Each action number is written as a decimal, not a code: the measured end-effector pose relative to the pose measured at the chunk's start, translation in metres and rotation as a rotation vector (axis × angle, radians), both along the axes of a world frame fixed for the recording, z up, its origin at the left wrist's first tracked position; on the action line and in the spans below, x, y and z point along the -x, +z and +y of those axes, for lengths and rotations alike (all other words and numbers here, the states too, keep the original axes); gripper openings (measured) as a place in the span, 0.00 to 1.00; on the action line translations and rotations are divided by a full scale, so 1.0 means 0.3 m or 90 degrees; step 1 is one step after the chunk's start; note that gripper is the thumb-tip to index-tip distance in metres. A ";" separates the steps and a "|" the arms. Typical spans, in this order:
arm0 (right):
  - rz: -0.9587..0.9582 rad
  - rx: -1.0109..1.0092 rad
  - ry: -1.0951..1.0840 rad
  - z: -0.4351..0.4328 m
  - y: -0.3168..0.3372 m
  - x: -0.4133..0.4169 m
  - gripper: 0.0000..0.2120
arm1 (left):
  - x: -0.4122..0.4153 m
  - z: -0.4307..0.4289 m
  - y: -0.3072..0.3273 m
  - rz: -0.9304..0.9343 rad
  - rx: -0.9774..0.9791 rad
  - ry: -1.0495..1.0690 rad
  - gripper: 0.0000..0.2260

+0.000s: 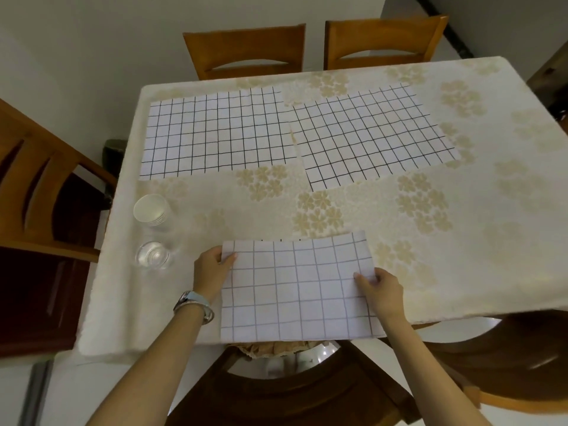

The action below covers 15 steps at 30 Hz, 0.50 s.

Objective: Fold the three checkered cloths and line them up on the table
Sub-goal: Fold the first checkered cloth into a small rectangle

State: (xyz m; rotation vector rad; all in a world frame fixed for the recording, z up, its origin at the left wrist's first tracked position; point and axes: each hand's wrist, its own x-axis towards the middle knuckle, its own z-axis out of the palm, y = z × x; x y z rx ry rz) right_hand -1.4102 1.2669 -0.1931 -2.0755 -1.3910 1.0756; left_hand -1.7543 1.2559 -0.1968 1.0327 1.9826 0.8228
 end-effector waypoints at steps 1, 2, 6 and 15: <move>-0.010 0.011 -0.002 0.004 -0.009 -0.005 0.15 | -0.007 0.005 -0.012 0.008 0.011 0.001 0.05; -0.020 0.022 -0.007 0.006 -0.019 -0.009 0.15 | -0.006 0.008 -0.025 0.012 0.028 0.008 0.05; -0.053 0.037 -0.016 0.014 -0.038 -0.017 0.16 | -0.016 0.017 -0.057 0.049 0.062 0.043 0.09; -0.071 0.071 -0.028 0.032 -0.027 -0.009 0.18 | -0.041 0.035 -0.051 0.104 0.096 0.084 0.11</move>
